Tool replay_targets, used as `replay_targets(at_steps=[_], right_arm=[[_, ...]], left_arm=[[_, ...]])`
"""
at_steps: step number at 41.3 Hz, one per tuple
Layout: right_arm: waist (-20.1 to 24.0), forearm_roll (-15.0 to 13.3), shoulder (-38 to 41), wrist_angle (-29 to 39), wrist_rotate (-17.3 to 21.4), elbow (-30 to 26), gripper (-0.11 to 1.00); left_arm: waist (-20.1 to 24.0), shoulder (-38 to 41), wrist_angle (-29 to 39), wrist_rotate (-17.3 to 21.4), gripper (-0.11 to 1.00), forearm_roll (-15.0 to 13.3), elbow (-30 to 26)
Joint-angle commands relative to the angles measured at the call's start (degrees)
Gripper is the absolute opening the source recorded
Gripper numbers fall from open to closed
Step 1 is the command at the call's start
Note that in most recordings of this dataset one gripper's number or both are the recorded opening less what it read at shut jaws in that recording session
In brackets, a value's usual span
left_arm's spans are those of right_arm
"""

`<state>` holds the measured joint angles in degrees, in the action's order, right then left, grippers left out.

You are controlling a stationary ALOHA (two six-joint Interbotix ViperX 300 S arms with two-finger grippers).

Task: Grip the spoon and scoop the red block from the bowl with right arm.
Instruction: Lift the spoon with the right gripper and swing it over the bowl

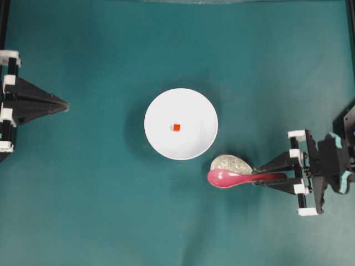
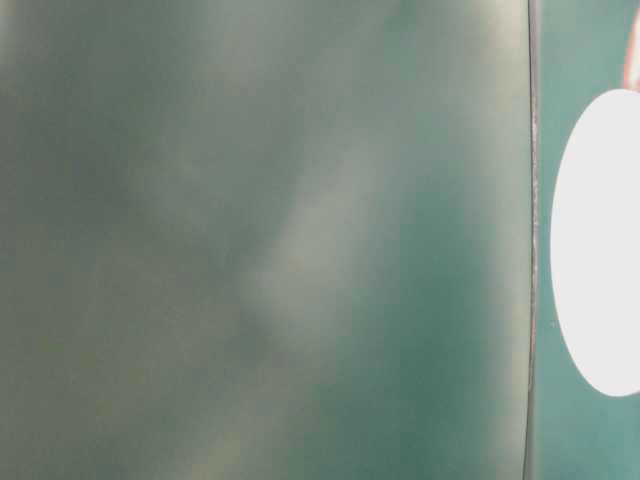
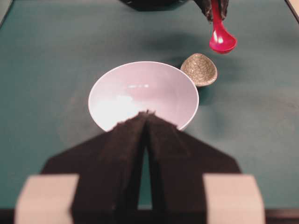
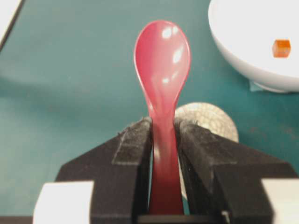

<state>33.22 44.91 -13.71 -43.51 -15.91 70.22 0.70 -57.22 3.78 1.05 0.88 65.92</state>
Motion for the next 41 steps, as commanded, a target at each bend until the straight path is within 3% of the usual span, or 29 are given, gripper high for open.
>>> replay_targets(at_steps=[1, 13, 24, 32, 41], right_arm=[[-1.9, -0.1, -2.9, 3.4, -0.9, -1.1, 0.25], [-8.8, 0.0, -9.8, 11.5, -7.6, -4.0, 0.25], [-19.1, -0.2, -14.7, 26.7, -14.6, -9.5, 0.25], [-26.7, -0.7, -15.5, 38.7, -16.2, -14.2, 0.25], [-32.6, -5.1, -15.4, 47.9, -16.2, -19.7, 0.25]], left_arm=[[0.0, 0.2, -0.2, -0.7, 0.0, -0.1, -1.1], [0.1, 0.1, -0.2, -1.2, 0.0, -0.1, -1.1], [0.0, -0.1, -0.3, -1.4, 0.0, -0.1, -1.2], [0.1, -0.2, 0.1, -2.0, 0.0, -0.1, -1.2], [0.0, -0.2, 2.7, -2.0, 0.0, -0.1, -1.2]])
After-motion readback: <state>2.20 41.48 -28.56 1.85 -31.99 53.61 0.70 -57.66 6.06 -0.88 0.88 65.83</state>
